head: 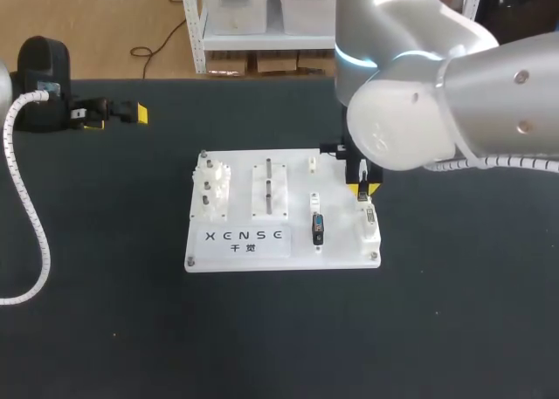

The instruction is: Insert the USB connector, Ethernet cable, and multi-pin plug into their matching sockets one by one.

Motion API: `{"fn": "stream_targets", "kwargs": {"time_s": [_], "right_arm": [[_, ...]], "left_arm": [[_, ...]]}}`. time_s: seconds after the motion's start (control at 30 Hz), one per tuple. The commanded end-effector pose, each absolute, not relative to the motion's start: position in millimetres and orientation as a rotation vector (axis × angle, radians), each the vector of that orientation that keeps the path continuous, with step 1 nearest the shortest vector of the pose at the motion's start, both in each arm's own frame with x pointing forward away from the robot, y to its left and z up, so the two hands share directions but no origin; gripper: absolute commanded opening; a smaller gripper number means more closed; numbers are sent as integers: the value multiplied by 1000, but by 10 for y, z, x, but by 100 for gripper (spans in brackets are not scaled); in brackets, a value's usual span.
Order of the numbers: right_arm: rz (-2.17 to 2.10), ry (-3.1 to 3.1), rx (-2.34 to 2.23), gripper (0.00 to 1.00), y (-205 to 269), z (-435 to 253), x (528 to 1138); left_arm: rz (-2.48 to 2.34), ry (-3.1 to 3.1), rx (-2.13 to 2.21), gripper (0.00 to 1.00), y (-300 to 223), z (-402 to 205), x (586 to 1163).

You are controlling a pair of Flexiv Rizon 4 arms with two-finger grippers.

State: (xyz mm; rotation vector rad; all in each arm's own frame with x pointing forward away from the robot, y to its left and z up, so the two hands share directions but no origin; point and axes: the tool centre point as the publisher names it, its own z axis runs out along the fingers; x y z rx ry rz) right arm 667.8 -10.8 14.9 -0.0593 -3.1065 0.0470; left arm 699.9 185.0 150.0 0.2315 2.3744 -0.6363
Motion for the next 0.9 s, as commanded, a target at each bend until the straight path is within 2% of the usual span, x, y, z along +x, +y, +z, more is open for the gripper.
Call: {"fn": "stream_targets", "kwargs": {"time_s": [0.03, 0.73, 0.8, 0.83, 0.87, 0.9], "right_arm": [[55, -3110, -61, 0, -105, 129, 6668], [125, -3090, -108, 0, -193, -33, 6690], [132, -3100, -105, 42, -202, 11, 6702], [131, -3107, -104, 91, -207, 35, 6707], [132, -3119, -101, 100, -212, 63, 6711], [132, -3124, -98, 100, -218, 88, 6715]], "left_arm": [[-636, 2374, 231, 100, 1850, 1500, 6999], [-636, 2374, 231, 100, 1850, 1500, 6999], [-636, 2374, 231, 100, 1850, 1500, 6999], [-636, 2374, 231, 100, 1850, 1500, 6999], [-636, 2374, 231, 100, 1850, 1500, 6999], [-636, 2374, 231, 100, 1850, 1500, 6999]]}}
